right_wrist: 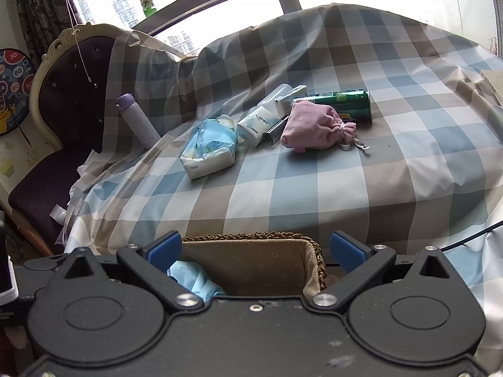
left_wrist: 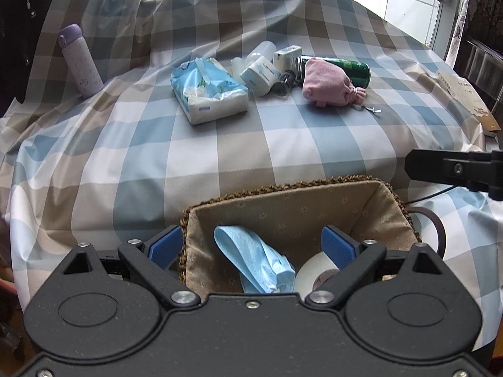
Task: Organize soft objects
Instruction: 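Open both grippers to drop the mask and tape roll into the basket, then reach the right gripper to the pink drawstring pouch and close on it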
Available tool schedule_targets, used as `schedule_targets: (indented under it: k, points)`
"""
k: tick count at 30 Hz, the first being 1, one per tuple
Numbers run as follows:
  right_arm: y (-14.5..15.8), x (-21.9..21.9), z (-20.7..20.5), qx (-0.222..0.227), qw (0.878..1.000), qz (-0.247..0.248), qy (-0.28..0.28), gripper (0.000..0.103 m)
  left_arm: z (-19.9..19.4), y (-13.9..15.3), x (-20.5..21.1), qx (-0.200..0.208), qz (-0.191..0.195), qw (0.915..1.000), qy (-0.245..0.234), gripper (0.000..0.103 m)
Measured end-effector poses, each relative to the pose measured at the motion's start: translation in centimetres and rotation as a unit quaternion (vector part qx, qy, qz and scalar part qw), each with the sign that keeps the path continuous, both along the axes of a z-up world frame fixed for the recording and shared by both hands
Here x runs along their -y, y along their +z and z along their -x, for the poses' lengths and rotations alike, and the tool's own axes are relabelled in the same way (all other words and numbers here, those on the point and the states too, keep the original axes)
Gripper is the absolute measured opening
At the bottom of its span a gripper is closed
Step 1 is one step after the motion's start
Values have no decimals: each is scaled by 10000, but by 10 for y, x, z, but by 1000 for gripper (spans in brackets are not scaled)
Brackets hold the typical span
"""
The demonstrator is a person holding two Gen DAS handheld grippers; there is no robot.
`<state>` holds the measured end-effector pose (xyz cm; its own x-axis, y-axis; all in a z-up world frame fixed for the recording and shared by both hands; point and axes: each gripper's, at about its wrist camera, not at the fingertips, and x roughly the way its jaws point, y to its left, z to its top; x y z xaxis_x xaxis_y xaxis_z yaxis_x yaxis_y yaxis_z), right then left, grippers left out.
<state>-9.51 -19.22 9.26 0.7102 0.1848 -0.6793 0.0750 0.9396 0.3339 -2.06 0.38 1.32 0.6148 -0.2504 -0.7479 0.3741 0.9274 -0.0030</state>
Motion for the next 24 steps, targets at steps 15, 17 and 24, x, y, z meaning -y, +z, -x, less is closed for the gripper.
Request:
schedule_targets:
  k: [15,17,24]
  points:
    - [-11,32,-45,319,9971,371,-583,103,-37,12,17,688,-72,9976,-50,94]
    - [-16,37,-58,326,9964,429,-651,103,-45,11,20,745,-63,9972,-45,94]
    - [-37,52,-103,334,9930,606,-962,103,-79,-2,29,792,-214,9966,9,94]
